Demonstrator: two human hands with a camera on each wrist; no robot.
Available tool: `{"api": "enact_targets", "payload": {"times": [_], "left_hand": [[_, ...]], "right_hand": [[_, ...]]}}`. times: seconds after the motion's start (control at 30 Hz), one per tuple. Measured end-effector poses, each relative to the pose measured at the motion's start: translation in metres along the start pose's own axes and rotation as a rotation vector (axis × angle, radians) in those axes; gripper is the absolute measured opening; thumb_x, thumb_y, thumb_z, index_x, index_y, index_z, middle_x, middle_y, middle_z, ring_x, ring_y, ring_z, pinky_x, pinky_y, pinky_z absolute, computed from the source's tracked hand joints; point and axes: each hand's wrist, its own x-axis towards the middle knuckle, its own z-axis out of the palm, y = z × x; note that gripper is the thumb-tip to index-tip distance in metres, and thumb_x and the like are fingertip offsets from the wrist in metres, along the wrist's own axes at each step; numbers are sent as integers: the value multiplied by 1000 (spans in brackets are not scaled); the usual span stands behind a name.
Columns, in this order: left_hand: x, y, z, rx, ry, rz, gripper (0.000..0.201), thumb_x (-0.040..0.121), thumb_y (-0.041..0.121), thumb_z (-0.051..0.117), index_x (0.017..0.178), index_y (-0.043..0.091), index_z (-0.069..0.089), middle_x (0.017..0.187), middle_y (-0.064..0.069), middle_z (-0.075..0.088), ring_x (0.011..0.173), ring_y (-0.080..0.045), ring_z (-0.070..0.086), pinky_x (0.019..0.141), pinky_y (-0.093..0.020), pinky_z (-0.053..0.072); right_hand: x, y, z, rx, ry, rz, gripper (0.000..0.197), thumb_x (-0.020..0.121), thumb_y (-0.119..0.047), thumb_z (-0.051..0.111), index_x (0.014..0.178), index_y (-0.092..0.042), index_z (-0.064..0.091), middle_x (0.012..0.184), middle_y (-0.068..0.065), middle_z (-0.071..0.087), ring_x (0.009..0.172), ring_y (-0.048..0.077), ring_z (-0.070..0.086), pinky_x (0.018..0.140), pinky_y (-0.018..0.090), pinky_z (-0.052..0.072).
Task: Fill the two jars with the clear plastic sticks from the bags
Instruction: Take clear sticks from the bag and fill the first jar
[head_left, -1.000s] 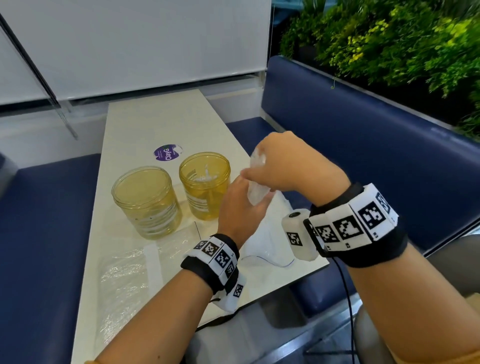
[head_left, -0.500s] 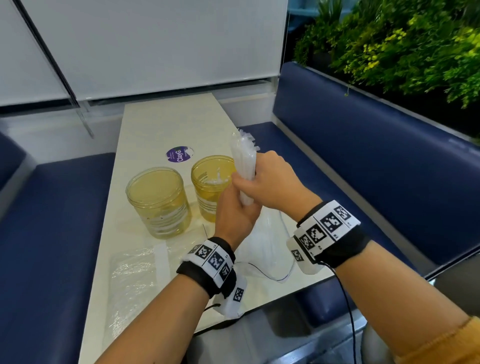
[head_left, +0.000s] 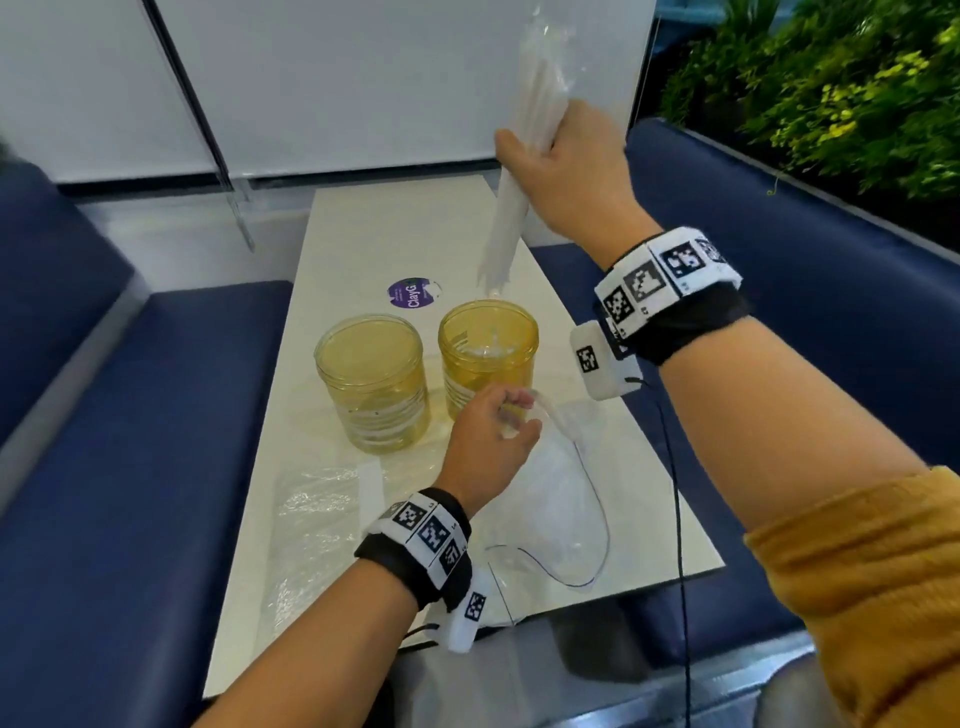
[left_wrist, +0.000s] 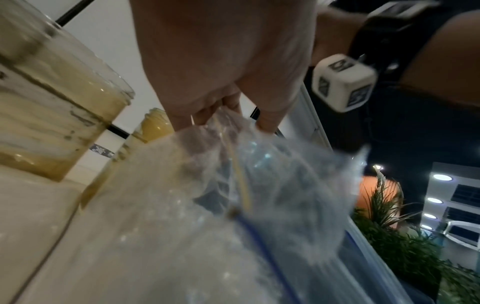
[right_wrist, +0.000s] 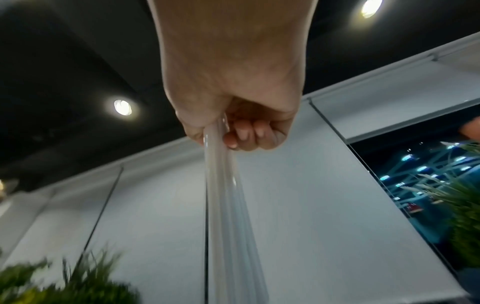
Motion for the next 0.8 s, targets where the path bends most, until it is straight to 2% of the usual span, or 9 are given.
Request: {"api": "enact_targets", "payload": {"times": [0.13,0.23,0.37,0.47,0.53,0.6,0.67,0.73,0.8], "left_hand": [[-8,-1,-10,63,-37,62,20,90,11,66,102,26,64,113,9,68,91,-6,63,77,-31,55],[-10,-4,-19,86,-64,58,23,89,11,64,103,28,65,116,9,68,93,-9,64,80,-36,57],[-9,-3,-25,123,-92,62,22,91,8,62,109,20,68,119,8,67,94,-6,63,88,-30,54],[-4,3,-23,151,-113,80,25,92,6,60,114,17,68,120,8,67,100,-11,64,89,-25,50],[1,9,-19,152,-126,86,26,92,4,58,114,15,67,122,6,66,102,-14,65,89,-24,49],[6,15,-15,139,-136,78,26,93,3,58,114,14,67,124,4,65,102,-15,65,88,-24,49],[11,20,-10,126,-138,69,26,93,4,57,115,16,66,126,3,64,105,-18,65,91,-30,51],[15,25,-5,114,-139,61,30,92,5,57,117,18,65,128,3,64,109,-20,65,94,-40,55],[19,32,-2,109,-154,69,36,90,3,58,123,16,63,131,3,62,108,-18,65,94,-40,54]], "right_hand": [[-3,43,51,-132,-206,134,37,87,-49,60,91,-11,62,79,5,65,74,24,65,63,34,53],[-19,73,76,-208,-408,276,57,84,-60,65,111,-9,63,99,7,68,90,26,67,77,39,58],[-37,90,80,-262,-646,402,83,76,-68,71,132,-10,55,100,4,68,86,19,66,72,32,53],[-43,96,68,-233,-634,448,117,61,-71,80,152,-16,32,142,7,53,117,25,61,93,42,54],[-44,97,57,-275,-611,411,124,55,-70,84,154,-19,28,147,9,47,99,22,68,74,37,59],[-45,95,45,-259,-591,388,121,56,-67,85,153,-21,29,133,12,57,76,17,71,54,29,55],[-47,91,30,-215,-527,393,102,64,-68,79,148,-24,38,119,11,64,72,16,71,51,28,53],[-51,83,13,-220,-443,371,67,76,-65,71,128,-25,57,107,5,67,80,16,70,61,31,55],[-59,70,-6,-258,-373,332,31,86,-54,67,95,-25,67,88,-3,67,87,14,66,78,35,55]]}}
